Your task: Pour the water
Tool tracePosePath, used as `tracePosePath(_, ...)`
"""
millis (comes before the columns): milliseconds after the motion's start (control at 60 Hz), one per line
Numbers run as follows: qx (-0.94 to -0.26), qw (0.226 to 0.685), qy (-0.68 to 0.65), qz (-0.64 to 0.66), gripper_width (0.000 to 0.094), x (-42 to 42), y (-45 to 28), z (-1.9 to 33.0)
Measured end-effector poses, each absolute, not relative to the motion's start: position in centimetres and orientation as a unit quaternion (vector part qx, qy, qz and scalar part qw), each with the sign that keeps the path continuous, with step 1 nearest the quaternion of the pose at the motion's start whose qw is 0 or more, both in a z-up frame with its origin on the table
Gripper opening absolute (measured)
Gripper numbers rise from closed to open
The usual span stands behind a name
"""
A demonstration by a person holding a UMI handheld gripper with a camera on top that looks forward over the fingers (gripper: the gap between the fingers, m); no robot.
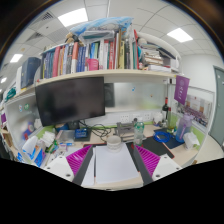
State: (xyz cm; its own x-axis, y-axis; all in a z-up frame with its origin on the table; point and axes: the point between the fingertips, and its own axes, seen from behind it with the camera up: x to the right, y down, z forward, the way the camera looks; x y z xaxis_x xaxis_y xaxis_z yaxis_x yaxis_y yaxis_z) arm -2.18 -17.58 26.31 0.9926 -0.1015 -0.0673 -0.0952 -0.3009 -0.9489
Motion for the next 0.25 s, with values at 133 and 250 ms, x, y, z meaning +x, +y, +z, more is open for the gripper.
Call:
tracePosePath(133,-0.812,0.581,0.055,-0.012,0.0853,-3.1,-18.3,26.3)
tracePosePath(250,-0.814,0.578,0.059,-0.007,0.0855,-3.8,-18.5,26.2)
